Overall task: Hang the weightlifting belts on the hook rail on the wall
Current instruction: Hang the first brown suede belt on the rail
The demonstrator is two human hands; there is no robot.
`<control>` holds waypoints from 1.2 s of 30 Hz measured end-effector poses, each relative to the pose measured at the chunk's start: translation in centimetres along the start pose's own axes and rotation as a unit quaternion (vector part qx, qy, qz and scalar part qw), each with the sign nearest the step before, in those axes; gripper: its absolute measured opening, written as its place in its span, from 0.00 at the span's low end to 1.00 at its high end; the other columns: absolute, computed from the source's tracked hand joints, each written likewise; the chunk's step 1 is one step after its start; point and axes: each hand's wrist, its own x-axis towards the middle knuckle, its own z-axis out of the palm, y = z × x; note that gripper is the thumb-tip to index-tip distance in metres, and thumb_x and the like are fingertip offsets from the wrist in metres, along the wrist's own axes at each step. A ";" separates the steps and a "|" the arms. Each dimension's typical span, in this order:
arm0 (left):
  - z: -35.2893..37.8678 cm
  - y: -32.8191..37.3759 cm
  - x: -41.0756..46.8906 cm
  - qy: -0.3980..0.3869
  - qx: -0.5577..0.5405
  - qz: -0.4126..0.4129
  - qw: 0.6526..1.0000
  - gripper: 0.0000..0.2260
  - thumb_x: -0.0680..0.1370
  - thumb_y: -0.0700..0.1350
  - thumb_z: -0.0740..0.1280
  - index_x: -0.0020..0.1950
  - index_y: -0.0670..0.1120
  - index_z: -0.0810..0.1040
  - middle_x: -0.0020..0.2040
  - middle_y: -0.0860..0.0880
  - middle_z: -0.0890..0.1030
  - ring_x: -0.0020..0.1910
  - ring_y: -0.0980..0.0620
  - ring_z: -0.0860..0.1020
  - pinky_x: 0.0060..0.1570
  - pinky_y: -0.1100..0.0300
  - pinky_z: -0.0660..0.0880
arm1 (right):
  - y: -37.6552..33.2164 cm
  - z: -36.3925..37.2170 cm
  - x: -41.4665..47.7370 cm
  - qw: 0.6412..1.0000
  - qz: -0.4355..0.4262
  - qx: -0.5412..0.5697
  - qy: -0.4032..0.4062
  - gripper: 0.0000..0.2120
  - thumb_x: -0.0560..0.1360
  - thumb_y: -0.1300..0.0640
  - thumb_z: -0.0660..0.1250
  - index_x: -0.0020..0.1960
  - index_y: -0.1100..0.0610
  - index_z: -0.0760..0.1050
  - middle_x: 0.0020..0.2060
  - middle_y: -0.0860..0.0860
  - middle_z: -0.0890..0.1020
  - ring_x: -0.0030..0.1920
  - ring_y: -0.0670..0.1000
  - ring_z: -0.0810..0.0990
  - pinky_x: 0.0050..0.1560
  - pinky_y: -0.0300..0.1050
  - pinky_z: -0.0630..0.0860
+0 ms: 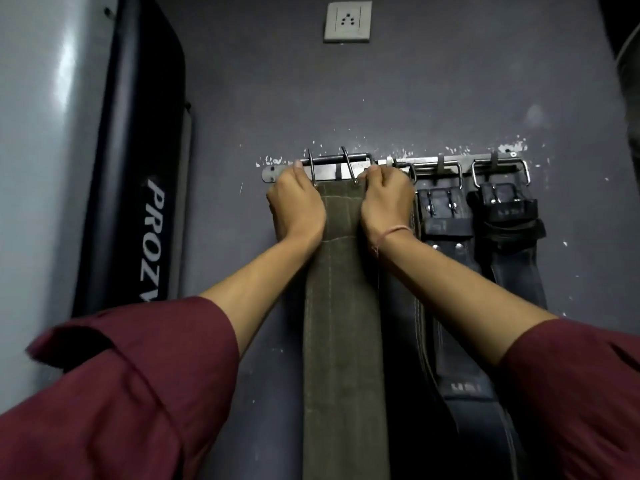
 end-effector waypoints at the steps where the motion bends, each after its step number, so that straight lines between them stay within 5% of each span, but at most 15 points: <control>1: 0.8 -0.2 1.1 -0.003 0.004 -0.006 1.000 0.20 0.86 0.46 0.53 0.45 0.36 0.78 0.48 0.35 0.81 0.54 0.37 0.78 0.43 0.54 0.64 | 0.1 0.6 1.2 1.000 0.006 0.000 -0.008 0.17 0.83 0.59 0.58 0.42 0.62 0.80 0.34 0.53 0.77 0.37 0.50 0.73 0.34 0.41 0.61; 4: 2.9 -1.3 3.6 -0.023 0.005 -0.036 0.999 0.22 0.86 0.46 0.52 0.48 0.32 0.79 0.52 0.31 0.80 0.61 0.35 0.76 0.50 0.52 0.71 | 0.9 2.3 3.8 0.999 0.024 -0.025 -0.020 0.21 0.83 0.58 0.57 0.32 0.57 0.70 0.29 0.50 0.71 0.33 0.50 0.68 0.29 0.44 0.59; 6: 3.7 -2.0 4.3 -0.035 0.009 -0.058 0.998 0.22 0.86 0.46 0.53 0.49 0.31 0.78 0.54 0.31 0.80 0.58 0.37 0.77 0.46 0.56 0.68 | 1.7 3.0 4.7 0.999 0.035 -0.032 -0.025 0.20 0.83 0.57 0.58 0.33 0.58 0.72 0.30 0.51 0.73 0.34 0.51 0.69 0.27 0.40 0.60; 10: 4.6 -2.2 4.6 -0.062 0.023 -0.085 0.994 0.18 0.85 0.43 0.54 0.40 0.38 0.73 0.47 0.43 0.73 0.46 0.47 0.71 0.42 0.67 0.62 | 2.8 3.4 5.7 0.998 0.059 -0.023 -0.020 0.15 0.83 0.57 0.58 0.47 0.63 0.79 0.44 0.58 0.79 0.45 0.55 0.75 0.42 0.41 0.63; 12: 5.0 -2.7 4.3 -0.072 0.032 -0.090 0.993 0.17 0.85 0.43 0.54 0.38 0.40 0.69 0.47 0.44 0.72 0.44 0.48 0.70 0.46 0.61 0.68 | 3.3 3.2 5.8 0.998 0.060 -0.030 -0.020 0.14 0.83 0.57 0.58 0.42 0.61 0.76 0.44 0.59 0.79 0.48 0.57 0.77 0.43 0.42 0.62; 19: 3.9 -4.3 2.0 -0.082 0.015 -0.042 0.996 0.24 0.86 0.48 0.54 0.29 0.45 0.61 0.28 0.51 0.66 0.28 0.55 0.64 0.34 0.57 0.56 | 4.3 1.8 2.9 0.998 0.034 -0.035 -0.036 0.23 0.84 0.55 0.59 0.29 0.56 0.65 0.27 0.48 0.68 0.30 0.45 0.65 0.30 0.45 0.57; 22: 2.7 -4.7 -0.2 -0.083 -0.003 -0.028 0.996 0.21 0.86 0.49 0.53 0.34 0.45 0.65 0.31 0.47 0.71 0.33 0.51 0.68 0.38 0.56 0.59 | 4.8 1.1 0.1 1.000 0.012 -0.007 -0.011 0.12 0.81 0.54 0.64 0.42 0.59 0.77 0.31 0.45 0.74 0.36 0.46 0.73 0.35 0.40 0.65; 25: 1.5 -6.3 -4.2 -0.099 -0.001 -0.005 0.995 0.15 0.85 0.50 0.55 0.47 0.41 0.73 0.44 0.44 0.76 0.46 0.43 0.76 0.46 0.53 0.67 | 5.8 -0.5 -4.9 1.000 -0.026 0.014 -0.003 0.06 0.80 0.58 0.66 0.53 0.59 0.79 0.41 0.45 0.81 0.40 0.40 0.78 0.41 0.28 0.72; 29: -1.4 -7.7 -9.2 -0.074 0.017 0.086 0.993 0.16 0.82 0.47 0.59 0.64 0.37 0.73 0.62 0.39 0.71 0.60 0.43 0.73 0.62 0.57 0.68 | 7.4 -3.1 -10.8 0.993 -0.090 -0.067 -0.030 0.09 0.78 0.60 0.67 0.58 0.62 0.77 0.51 0.53 0.84 0.51 0.49 0.81 0.53 0.38 0.73; 33: -5.7 -8.1 -15.7 -0.129 -0.028 0.061 0.989 0.14 0.83 0.47 0.59 0.63 0.41 0.75 0.60 0.45 0.75 0.61 0.47 0.75 0.63 0.48 0.73 | 7.4 -6.8 -16.9 0.994 -0.008 -0.077 -0.073 0.11 0.80 0.56 0.67 0.59 0.60 0.75 0.52 0.51 0.83 0.52 0.46 0.80 0.54 0.36 0.75; 36: -9.3 -8.4 -22.0 -0.182 -0.061 0.006 0.981 0.11 0.83 0.45 0.60 0.60 0.42 0.77 0.57 0.48 0.77 0.57 0.52 0.77 0.59 0.55 0.74 | 7.4 -10.0 -22.2 0.987 0.082 -0.073 -0.113 0.13 0.80 0.54 0.66 0.62 0.58 0.74 0.53 0.49 0.81 0.52 0.40 0.79 0.49 0.25 0.71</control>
